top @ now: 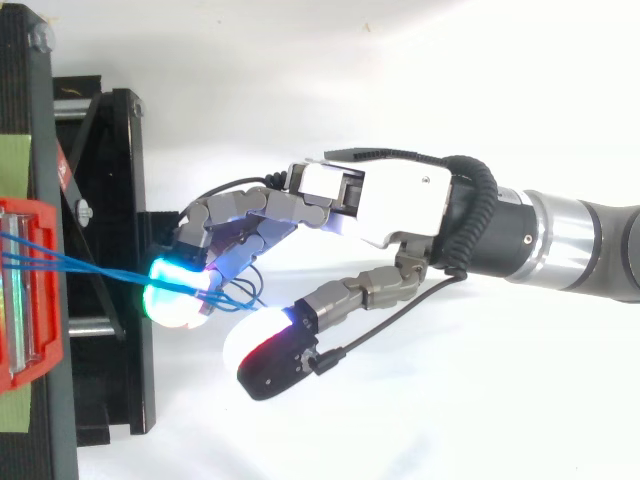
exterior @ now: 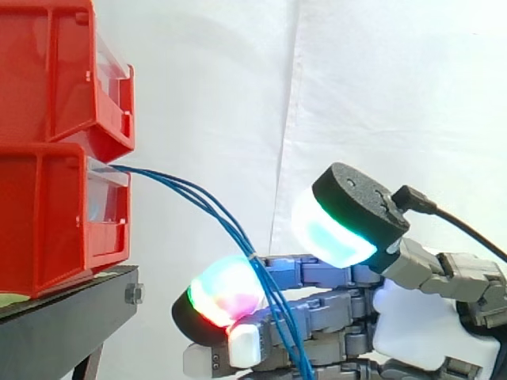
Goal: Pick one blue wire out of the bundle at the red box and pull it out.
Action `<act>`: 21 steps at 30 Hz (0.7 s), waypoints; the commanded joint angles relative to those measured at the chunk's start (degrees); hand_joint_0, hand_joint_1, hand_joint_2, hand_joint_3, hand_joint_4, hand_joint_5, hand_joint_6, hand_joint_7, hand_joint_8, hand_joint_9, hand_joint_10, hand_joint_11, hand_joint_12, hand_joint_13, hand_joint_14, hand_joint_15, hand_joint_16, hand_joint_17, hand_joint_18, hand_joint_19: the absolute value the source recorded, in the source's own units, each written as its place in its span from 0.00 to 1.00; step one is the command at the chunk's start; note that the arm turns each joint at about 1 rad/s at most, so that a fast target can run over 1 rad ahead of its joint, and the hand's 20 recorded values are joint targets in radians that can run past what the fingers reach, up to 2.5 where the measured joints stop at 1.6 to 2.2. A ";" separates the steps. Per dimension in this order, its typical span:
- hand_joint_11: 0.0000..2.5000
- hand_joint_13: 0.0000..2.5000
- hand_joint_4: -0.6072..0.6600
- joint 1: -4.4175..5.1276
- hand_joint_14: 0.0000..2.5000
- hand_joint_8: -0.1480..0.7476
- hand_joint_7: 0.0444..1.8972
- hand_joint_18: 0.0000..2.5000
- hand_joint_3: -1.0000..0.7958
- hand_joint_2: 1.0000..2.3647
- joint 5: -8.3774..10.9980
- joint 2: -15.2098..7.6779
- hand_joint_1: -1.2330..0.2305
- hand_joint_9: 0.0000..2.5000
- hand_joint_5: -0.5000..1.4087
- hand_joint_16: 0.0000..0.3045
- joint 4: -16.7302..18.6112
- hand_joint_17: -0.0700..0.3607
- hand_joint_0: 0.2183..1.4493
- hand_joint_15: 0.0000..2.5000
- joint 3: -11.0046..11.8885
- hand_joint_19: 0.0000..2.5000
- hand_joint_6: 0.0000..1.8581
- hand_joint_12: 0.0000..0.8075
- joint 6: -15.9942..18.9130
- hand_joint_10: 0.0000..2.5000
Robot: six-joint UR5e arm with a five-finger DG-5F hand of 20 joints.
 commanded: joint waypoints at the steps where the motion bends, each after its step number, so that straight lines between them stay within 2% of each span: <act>1: 0.19 0.19 0.65 -0.07 0.00 0.46 0.67 0.20 0.38 0.01 0.01 0.02 0.37 0.33 0.22 0.16 -0.03 0.42 0.32 0.11 -0.01 0.20 0.28 0.45 0.17 0.01; 5: 0.19 0.19 0.65 -0.16 0.00 0.46 0.62 0.20 0.39 0.01 0.01 -0.07 0.37 0.33 0.21 0.16 -0.38 0.42 0.33 0.11 -0.01 0.19 0.31 0.45 0.26 0.01; 10: 0.19 0.19 0.66 -0.25 0.00 0.46 0.63 0.20 0.36 0.01 0.18 -0.07 0.37 0.33 0.21 0.16 -2.31 0.42 0.30 0.11 -0.01 0.20 0.29 0.45 0.35 0.01; 13: 0.19 0.19 0.66 -0.42 0.00 0.46 0.65 0.20 0.35 0.01 1.76 -0.07 0.37 0.33 0.21 0.16 -2.05 0.42 0.30 0.12 -0.01 0.20 0.28 0.45 0.43 0.01; 15: 0.19 0.19 0.66 -0.60 0.00 0.46 0.65 0.20 0.35 0.01 3.61 -0.07 0.37 0.33 0.21 0.16 -2.14 0.42 0.29 0.12 -0.01 0.20 0.28 0.45 0.35 0.01; 18: 0.19 0.20 0.67 -0.78 0.00 0.47 0.66 0.20 0.35 0.01 4.66 -0.07 0.37 0.33 0.21 0.16 -2.05 0.42 0.29 0.12 -0.01 0.20 0.28 0.45 0.35 0.01; 21: 0.19 0.20 0.66 -0.95 0.00 0.47 0.65 0.20 0.35 0.01 4.84 0.02 0.37 0.33 0.21 0.16 -2.05 0.42 0.29 0.12 -0.01 0.20 0.28 0.45 0.35 0.01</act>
